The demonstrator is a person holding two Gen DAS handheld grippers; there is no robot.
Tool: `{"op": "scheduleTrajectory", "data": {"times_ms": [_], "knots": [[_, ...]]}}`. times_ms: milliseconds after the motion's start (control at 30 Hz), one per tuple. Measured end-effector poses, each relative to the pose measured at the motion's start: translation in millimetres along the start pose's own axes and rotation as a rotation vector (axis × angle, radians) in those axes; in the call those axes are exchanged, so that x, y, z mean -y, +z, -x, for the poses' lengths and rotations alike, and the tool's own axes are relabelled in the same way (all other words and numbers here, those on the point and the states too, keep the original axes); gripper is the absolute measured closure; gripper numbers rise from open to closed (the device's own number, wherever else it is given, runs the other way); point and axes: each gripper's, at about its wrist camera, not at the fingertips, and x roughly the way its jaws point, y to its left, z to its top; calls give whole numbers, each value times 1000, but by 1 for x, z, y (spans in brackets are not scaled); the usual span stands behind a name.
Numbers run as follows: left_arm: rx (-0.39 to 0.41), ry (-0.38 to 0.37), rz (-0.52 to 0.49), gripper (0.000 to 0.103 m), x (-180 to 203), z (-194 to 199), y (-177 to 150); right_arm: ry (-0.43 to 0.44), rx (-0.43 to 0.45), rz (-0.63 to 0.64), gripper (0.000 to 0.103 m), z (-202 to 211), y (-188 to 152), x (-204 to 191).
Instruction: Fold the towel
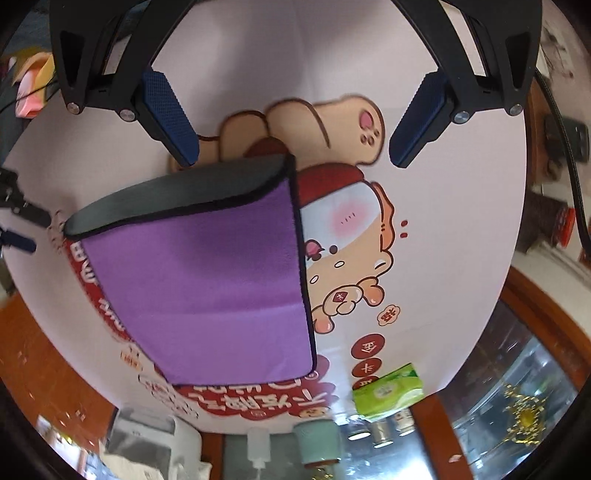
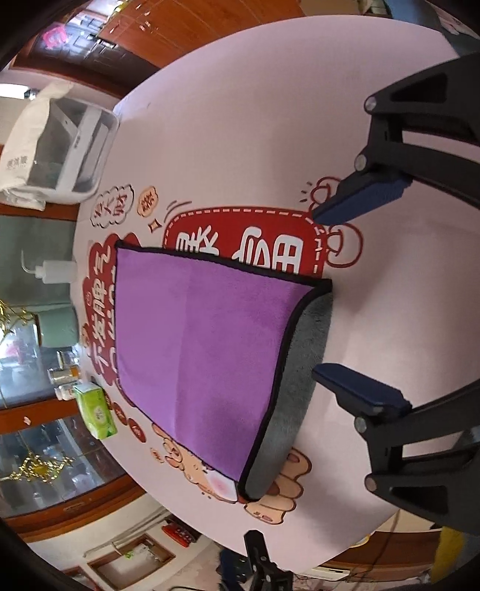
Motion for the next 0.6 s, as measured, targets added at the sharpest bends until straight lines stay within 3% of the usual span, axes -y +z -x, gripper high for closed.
{"op": "scheduleTrajectory", "data": {"times_ms": [133,367,600], "knots": [[4,-112,-32,1,-11,-18,5,31,-21,71,32,-15,3,0],[17,-187,-137,1,-4,-32,10,85,-63,120,48,-34,5,3],[5,-264,-181,2,5,-41,14,135,-61,119,50,-38,9,7]]}}
